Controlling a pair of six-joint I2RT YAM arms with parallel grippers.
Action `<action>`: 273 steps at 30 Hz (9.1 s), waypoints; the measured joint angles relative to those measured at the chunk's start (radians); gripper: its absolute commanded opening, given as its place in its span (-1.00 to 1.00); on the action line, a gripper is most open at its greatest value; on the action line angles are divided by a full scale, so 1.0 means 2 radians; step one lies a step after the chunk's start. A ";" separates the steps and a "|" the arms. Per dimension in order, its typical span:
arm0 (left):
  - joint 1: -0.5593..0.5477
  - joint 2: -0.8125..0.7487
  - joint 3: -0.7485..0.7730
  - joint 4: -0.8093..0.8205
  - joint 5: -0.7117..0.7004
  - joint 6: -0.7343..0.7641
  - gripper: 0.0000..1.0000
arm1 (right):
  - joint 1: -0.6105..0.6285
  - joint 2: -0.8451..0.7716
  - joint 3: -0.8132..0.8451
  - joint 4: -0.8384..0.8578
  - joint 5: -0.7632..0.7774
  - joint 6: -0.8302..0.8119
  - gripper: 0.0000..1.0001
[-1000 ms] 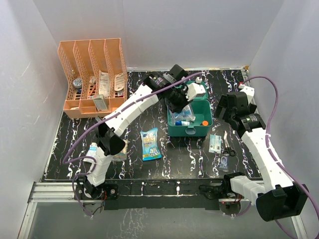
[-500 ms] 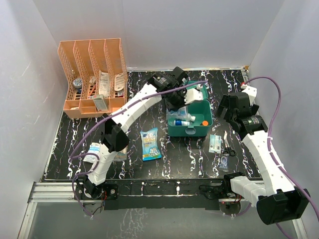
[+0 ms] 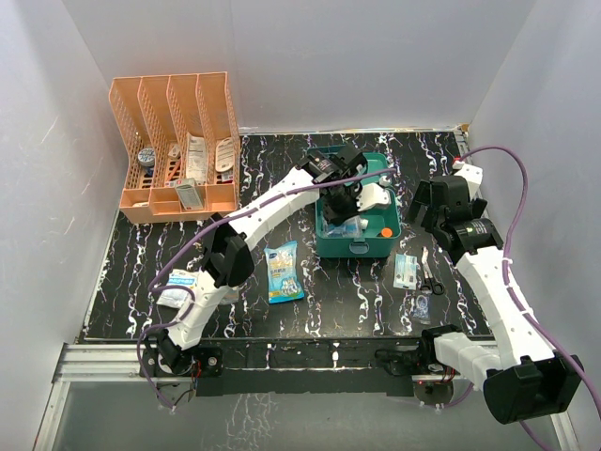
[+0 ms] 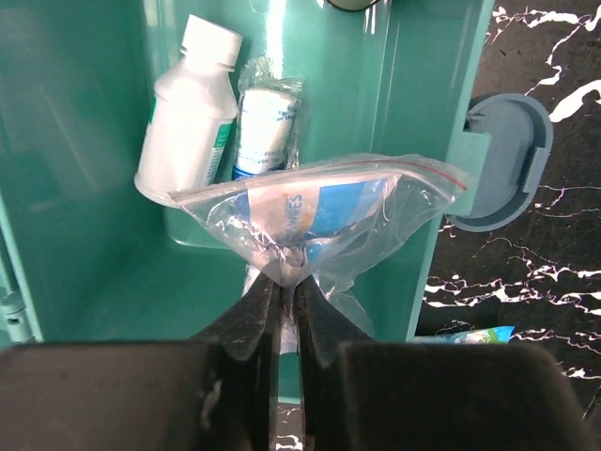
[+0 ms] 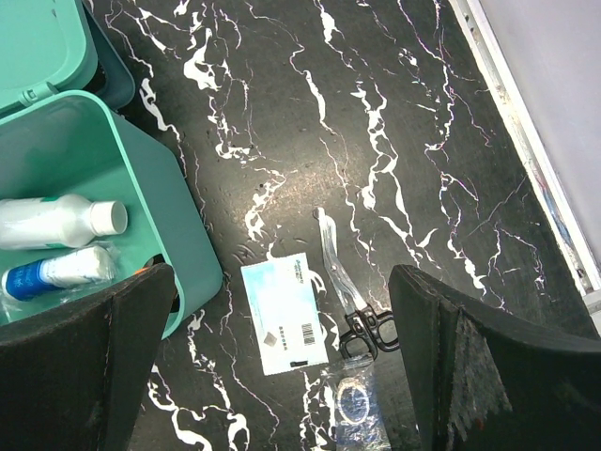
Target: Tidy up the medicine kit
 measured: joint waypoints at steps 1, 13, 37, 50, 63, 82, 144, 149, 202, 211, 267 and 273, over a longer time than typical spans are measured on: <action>0.000 0.000 -0.006 0.002 0.000 -0.004 -0.98 | 0.000 0.000 -0.001 0.000 0.000 0.000 0.97; 0.001 -0.003 -0.028 0.038 -0.019 -0.068 0.55 | 0.000 -0.001 -0.001 0.000 0.000 -0.008 0.97; 0.327 -0.358 -0.224 0.146 -0.087 -0.248 0.84 | 0.276 0.267 0.363 -0.080 0.012 0.026 0.97; 0.476 -0.300 -0.246 0.059 0.003 -0.314 0.85 | 0.421 0.378 0.341 -0.096 0.041 0.037 0.97; 0.471 -0.300 -0.247 0.042 0.027 -0.327 0.83 | 0.416 0.422 0.273 -0.080 0.035 0.022 0.97; 0.471 -0.300 -0.267 0.040 0.043 -0.326 0.83 | 0.421 0.450 0.270 -0.051 0.012 0.149 0.97; 0.471 -0.305 -0.290 0.042 0.047 -0.327 0.82 | 0.459 0.534 0.271 0.011 -0.011 0.171 -1.00; 0.471 -0.305 -0.290 0.043 0.047 -0.327 0.82 | 0.459 0.527 0.287 -0.014 -0.007 0.172 -1.00; 0.471 -0.303 -0.271 0.002 0.048 -0.284 0.97 | 0.141 0.276 0.175 0.002 -0.175 -0.245 -0.97; 0.471 -0.302 -0.271 0.001 0.046 -0.282 0.97 | 0.140 0.255 0.128 0.022 -0.196 -0.252 -1.00; 0.471 -0.312 -0.298 0.003 0.050 -0.277 0.93 | 0.115 0.181 0.134 0.089 -0.206 -0.218 0.13; 0.458 -0.381 -0.438 0.020 0.051 -0.259 0.84 | 0.115 0.160 0.137 0.068 -0.204 -0.202 0.21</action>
